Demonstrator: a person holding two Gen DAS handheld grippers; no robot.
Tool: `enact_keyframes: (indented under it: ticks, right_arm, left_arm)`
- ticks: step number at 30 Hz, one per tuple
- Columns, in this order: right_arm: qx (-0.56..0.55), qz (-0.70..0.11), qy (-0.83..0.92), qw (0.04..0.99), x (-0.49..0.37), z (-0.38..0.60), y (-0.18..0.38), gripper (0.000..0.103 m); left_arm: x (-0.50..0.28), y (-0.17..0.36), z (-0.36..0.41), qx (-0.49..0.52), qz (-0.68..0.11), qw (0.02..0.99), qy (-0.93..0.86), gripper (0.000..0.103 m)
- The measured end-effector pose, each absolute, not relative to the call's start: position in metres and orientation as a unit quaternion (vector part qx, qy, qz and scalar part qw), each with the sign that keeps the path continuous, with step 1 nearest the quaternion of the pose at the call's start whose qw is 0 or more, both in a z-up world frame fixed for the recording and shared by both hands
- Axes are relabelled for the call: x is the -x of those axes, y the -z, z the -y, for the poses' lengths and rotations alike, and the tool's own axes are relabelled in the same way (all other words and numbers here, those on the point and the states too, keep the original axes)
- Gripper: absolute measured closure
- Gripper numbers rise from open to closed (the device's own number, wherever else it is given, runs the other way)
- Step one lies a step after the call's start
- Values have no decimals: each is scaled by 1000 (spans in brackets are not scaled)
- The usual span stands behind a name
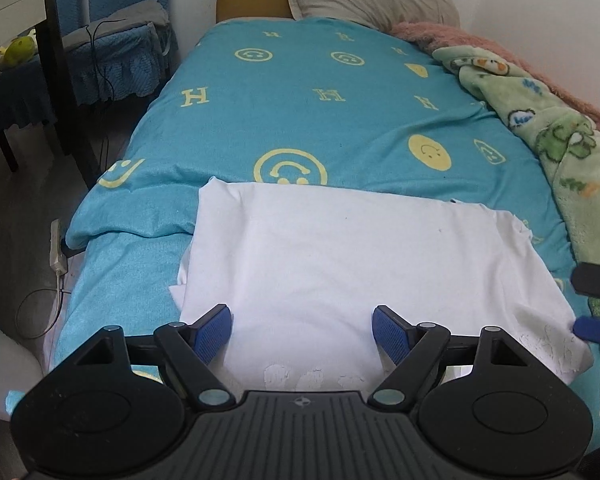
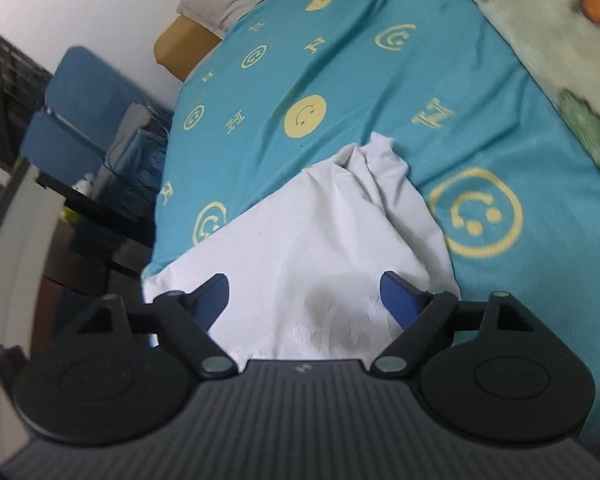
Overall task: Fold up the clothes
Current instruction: 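Open both grippers and release the folded shirt, pulling back, then grasp the folded white T-shirt with both grippers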
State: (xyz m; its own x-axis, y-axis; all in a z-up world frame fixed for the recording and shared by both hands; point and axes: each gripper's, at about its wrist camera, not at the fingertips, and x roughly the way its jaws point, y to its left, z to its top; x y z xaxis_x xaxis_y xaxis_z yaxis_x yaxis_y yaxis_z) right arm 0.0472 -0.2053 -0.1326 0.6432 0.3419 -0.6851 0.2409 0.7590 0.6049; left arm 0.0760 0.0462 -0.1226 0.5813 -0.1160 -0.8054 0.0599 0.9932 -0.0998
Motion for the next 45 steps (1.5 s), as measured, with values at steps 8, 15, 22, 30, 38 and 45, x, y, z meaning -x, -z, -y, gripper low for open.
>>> enact_keyframes:
  ticks: [8, 15, 22, 30, 38, 45]
  right_arm:
    - [-386, -403, 63, 827, -25, 227, 140, 19]
    - [-489, -444, 90, 745, -20, 243, 180, 18]
    - [-550, -466, 35, 692, -28, 230, 203, 19]
    - [-553, -439, 50, 707, -31, 227, 199, 68]
    - [-579, -374, 9, 725, -33, 230, 183, 84]
    - [-604, -349, 4, 716, -37, 242, 183, 85]
  left_arm:
    - [-76, 118, -46, 48, -450, 890, 53, 23]
    - [-78, 114, -47, 75, -446, 890, 59, 23]
    - [-78, 108, -54, 145, -446, 879, 82, 23]
    - [-71, 103, -62, 295, -471, 810, 187, 22]
    - [-72, 167, -38, 480, -563, 613, 278, 15]
    - [-79, 207, -51, 518, -572, 615, 163, 15]
